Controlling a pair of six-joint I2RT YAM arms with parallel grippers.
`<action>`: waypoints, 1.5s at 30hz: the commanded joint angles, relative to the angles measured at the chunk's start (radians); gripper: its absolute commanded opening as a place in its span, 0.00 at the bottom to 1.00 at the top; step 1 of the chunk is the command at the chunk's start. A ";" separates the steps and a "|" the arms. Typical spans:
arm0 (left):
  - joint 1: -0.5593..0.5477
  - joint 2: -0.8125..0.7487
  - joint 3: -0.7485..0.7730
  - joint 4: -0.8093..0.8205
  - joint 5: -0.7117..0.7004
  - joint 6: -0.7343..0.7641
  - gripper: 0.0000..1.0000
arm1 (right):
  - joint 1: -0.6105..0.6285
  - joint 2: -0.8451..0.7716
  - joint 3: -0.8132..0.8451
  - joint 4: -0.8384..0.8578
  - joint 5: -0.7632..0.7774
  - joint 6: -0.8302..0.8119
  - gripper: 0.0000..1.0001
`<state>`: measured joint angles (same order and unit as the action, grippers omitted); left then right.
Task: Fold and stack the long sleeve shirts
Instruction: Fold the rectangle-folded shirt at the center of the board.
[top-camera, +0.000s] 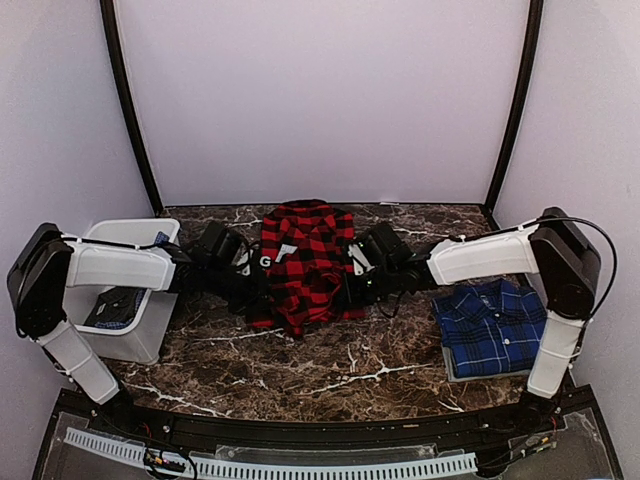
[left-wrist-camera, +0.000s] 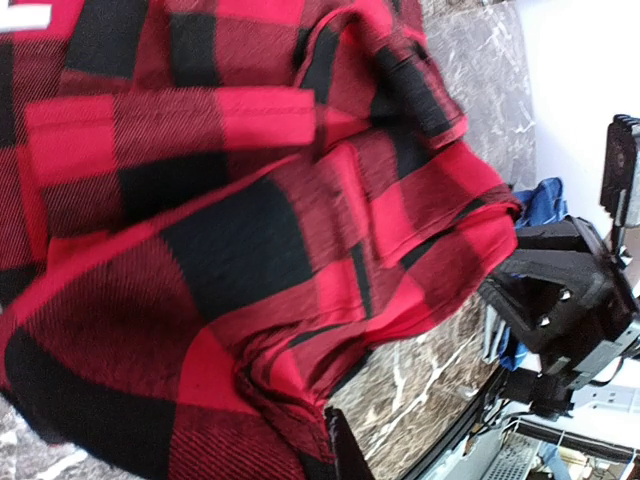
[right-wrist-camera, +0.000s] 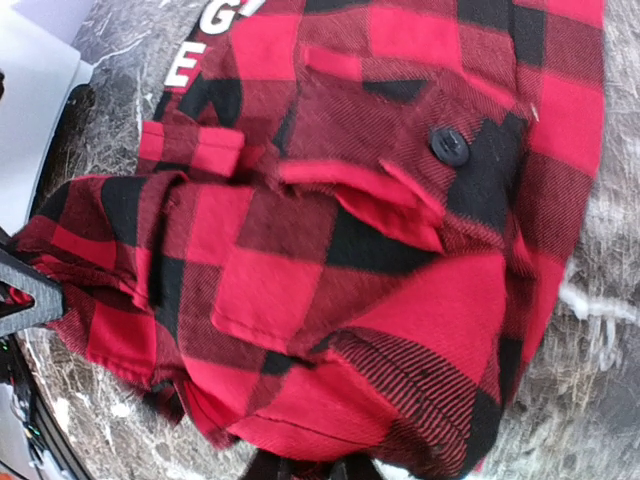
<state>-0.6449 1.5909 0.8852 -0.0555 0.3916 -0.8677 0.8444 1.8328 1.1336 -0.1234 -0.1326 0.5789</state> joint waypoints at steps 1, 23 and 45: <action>0.032 0.038 0.061 -0.017 0.012 0.020 0.03 | -0.008 0.043 0.076 -0.019 0.048 -0.026 0.05; 0.206 0.258 0.250 0.262 0.104 0.033 0.00 | -0.105 0.134 0.315 -0.013 0.119 -0.111 0.00; 0.217 0.295 0.243 0.272 0.091 0.039 0.18 | -0.005 0.046 0.112 0.085 0.093 -0.096 0.00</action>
<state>-0.4347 1.9057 1.1442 0.1886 0.4747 -0.8486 0.7849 1.9400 1.3190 -0.1181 -0.0303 0.4725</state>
